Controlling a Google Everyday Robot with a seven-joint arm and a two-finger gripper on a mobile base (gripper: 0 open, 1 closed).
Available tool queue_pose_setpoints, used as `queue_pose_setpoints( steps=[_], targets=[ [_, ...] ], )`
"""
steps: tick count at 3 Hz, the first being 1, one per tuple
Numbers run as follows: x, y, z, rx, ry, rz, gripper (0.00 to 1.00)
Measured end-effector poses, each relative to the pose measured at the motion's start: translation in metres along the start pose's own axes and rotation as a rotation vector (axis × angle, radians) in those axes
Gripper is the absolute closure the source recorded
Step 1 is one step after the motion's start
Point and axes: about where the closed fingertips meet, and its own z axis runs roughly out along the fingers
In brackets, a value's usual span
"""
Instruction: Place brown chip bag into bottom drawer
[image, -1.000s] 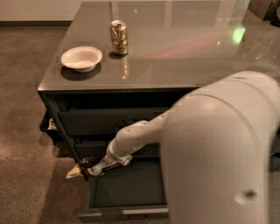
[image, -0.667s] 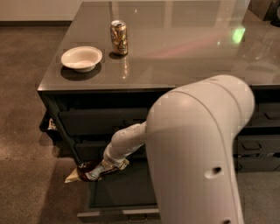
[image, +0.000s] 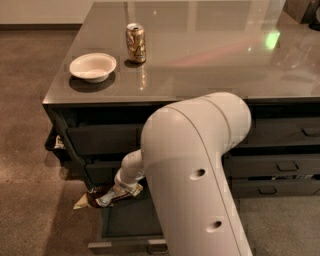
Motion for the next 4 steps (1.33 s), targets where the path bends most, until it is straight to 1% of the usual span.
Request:
queue_pose_setpoints(
  steps=[1,2,3,4],
  targets=[
    [0.008,-0.009,0.028,-0.006,-0.008,0.017,1.0],
    [0.028,-0.019,0.045,0.009,-0.059,0.046,1.0],
    [0.028,-0.019,0.045,0.009,-0.059,0.046,1.0],
    [0.026,-0.023,0.054,-0.007,-0.046,0.033,1.0]
  ],
)
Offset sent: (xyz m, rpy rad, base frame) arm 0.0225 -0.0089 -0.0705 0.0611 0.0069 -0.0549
